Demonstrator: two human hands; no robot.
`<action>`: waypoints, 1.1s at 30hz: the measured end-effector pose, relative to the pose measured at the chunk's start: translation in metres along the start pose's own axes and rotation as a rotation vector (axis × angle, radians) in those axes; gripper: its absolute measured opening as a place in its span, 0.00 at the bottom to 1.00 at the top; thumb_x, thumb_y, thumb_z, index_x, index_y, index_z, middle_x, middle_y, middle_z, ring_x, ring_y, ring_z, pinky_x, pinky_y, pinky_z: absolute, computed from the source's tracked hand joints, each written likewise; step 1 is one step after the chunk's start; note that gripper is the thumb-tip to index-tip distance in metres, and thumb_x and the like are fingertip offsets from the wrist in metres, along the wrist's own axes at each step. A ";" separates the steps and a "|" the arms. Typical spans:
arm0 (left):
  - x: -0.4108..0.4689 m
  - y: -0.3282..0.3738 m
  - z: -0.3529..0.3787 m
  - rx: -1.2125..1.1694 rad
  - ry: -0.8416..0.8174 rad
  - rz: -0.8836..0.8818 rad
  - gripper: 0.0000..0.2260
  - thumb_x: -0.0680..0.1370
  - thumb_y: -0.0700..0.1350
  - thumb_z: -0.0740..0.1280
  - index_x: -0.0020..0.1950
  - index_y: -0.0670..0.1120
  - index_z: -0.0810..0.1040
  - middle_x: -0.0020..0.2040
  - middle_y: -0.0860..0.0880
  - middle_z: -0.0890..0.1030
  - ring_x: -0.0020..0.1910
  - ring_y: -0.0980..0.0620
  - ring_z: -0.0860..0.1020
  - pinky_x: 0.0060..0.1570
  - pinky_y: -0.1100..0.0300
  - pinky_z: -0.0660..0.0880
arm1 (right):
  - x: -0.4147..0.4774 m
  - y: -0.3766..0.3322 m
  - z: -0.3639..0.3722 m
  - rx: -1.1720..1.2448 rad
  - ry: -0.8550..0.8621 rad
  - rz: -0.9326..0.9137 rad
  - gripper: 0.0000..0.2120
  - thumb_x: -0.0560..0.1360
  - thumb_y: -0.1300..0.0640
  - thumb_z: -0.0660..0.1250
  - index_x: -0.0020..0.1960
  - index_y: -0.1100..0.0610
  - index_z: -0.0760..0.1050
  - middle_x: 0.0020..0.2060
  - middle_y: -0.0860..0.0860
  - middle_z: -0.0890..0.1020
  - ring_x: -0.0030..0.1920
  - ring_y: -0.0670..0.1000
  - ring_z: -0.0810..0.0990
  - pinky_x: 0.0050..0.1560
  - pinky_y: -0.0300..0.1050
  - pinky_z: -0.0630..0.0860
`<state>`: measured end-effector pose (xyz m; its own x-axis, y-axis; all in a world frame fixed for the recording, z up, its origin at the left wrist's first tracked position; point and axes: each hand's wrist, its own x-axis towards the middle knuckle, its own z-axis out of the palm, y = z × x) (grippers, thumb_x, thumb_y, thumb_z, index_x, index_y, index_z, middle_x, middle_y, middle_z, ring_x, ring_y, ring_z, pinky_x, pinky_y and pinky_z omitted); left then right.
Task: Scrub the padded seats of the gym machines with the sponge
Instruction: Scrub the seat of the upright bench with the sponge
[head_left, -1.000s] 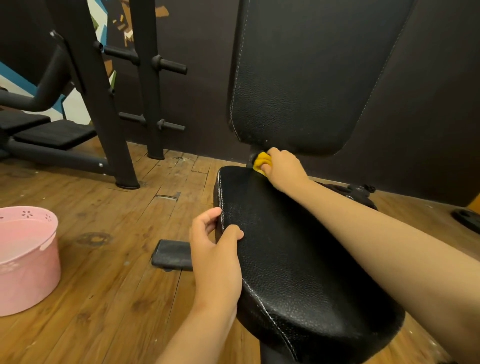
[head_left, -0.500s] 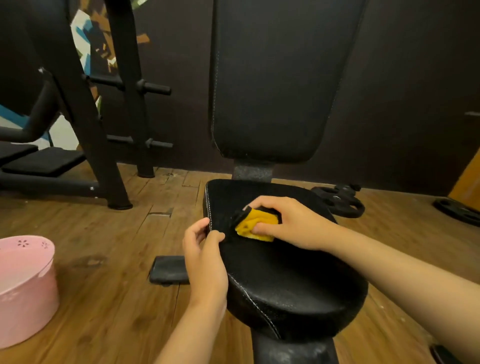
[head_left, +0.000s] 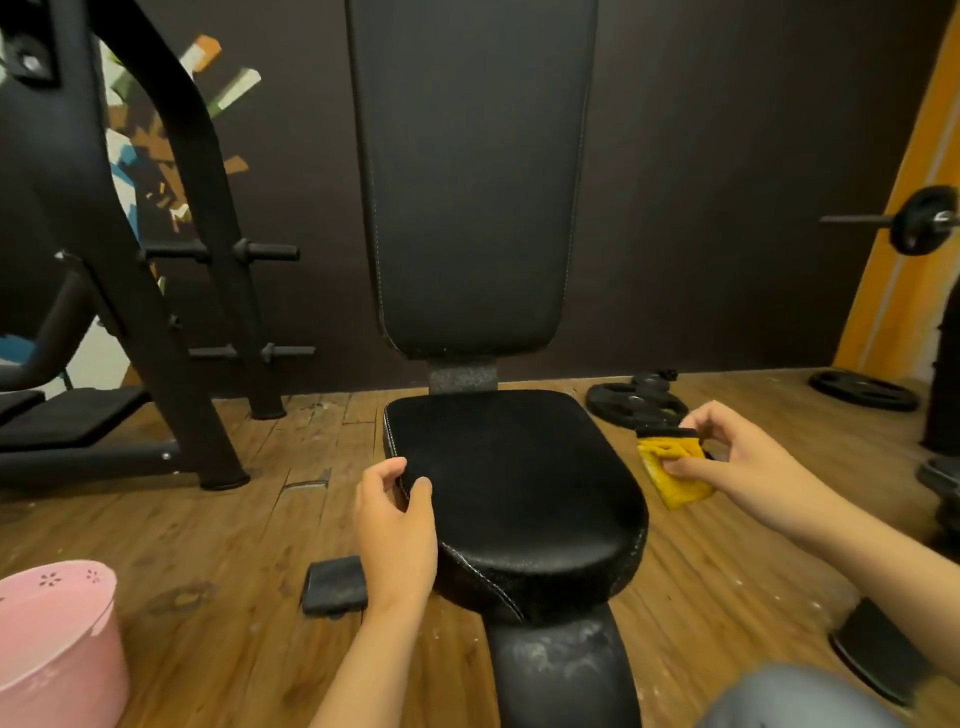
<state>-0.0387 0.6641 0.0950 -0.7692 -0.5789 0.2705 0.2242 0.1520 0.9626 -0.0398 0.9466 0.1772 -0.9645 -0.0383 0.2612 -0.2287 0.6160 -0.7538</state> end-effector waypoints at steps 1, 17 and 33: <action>-0.001 0.000 -0.002 0.012 -0.021 0.001 0.11 0.79 0.41 0.66 0.60 0.52 0.73 0.60 0.53 0.74 0.63 0.54 0.72 0.61 0.58 0.69 | -0.004 0.003 -0.004 -0.015 0.014 0.017 0.10 0.72 0.56 0.72 0.50 0.53 0.73 0.49 0.50 0.79 0.51 0.49 0.78 0.45 0.41 0.76; 0.014 0.001 -0.009 0.096 -0.072 -0.004 0.10 0.79 0.42 0.66 0.60 0.48 0.76 0.58 0.52 0.77 0.59 0.54 0.74 0.55 0.61 0.71 | 0.058 0.037 0.025 -0.086 -0.089 -0.211 0.13 0.72 0.57 0.72 0.56 0.50 0.77 0.49 0.42 0.80 0.51 0.40 0.78 0.50 0.33 0.72; 0.105 -0.008 0.028 0.498 -0.138 -0.035 0.11 0.80 0.47 0.63 0.63 0.53 0.71 0.66 0.51 0.70 0.64 0.54 0.70 0.64 0.56 0.67 | 0.232 0.040 0.071 -0.393 -0.177 -0.340 0.18 0.74 0.56 0.70 0.63 0.51 0.75 0.57 0.50 0.79 0.59 0.51 0.76 0.58 0.46 0.71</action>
<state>-0.1380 0.6251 0.1163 -0.8502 -0.4847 0.2054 -0.0889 0.5169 0.8514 -0.2821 0.9061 0.1649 -0.8601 -0.3976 0.3197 -0.4976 0.7920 -0.3537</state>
